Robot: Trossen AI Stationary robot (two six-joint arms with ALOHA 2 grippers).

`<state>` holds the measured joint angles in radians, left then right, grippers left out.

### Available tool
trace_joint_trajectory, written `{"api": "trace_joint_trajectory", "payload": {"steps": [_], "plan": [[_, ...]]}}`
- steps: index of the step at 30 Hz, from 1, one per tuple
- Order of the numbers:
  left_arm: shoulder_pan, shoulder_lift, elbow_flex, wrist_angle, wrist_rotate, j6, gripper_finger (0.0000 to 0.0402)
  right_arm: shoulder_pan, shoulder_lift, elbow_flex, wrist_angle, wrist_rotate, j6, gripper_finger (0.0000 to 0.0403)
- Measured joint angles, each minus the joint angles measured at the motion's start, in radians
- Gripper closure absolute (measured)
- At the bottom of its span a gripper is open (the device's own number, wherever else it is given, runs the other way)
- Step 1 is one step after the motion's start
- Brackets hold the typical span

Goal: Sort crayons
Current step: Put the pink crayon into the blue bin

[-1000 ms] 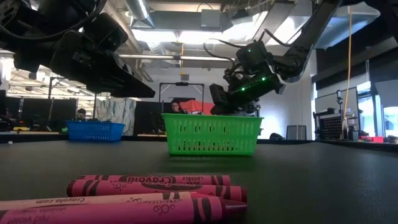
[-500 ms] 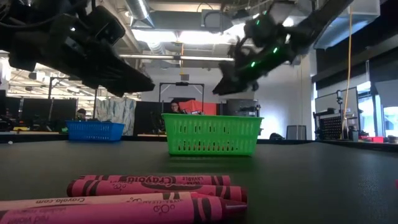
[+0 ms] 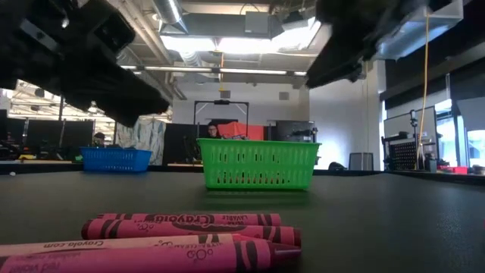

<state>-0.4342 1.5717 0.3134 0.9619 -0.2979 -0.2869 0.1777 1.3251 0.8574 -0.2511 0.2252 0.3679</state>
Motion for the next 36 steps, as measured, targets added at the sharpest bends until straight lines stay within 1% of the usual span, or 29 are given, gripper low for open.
{"api": "trace_joint_trajectory", "payload": {"steps": [4,8,11,17,22,27,30,36], "plan": [[-0.054,0.001,0.018,0.013,-0.062,-0.01,0.0296,0.166,0.028,0.0,0.012,-0.007,0.025,0.0271],[-0.101,0.0,0.058,0.006,-0.086,0.007,0.0296,0.305,0.087,0.0,0.044,0.01,0.053,0.0271],[-0.127,0.0,0.082,-0.011,-0.096,0.011,0.0296,0.383,0.143,0.0,0.074,0.023,0.112,0.0271],[-0.161,0.0,0.101,-0.011,-0.135,0.031,0.0296,0.5,0.247,0.0,0.146,0.017,0.254,0.0272],[-0.171,0.0,0.101,-0.011,-0.181,0.006,0.0296,0.568,0.324,0.0,0.224,0.018,0.353,0.0272],[-0.171,0.0,0.101,-0.011,-0.218,-0.041,0.0296,0.614,0.404,0.0,0.334,0.05,0.379,0.0272],[-0.171,0.0,0.101,-0.011,-0.234,-0.065,0.0296,0.625,0.449,0.0,0.363,0.065,0.395,0.0272],[-0.171,0.0,0.101,-0.011,-0.277,-0.099,0.0296,0.627,0.508,0.0,0.361,0.091,0.439,0.0272]]}}
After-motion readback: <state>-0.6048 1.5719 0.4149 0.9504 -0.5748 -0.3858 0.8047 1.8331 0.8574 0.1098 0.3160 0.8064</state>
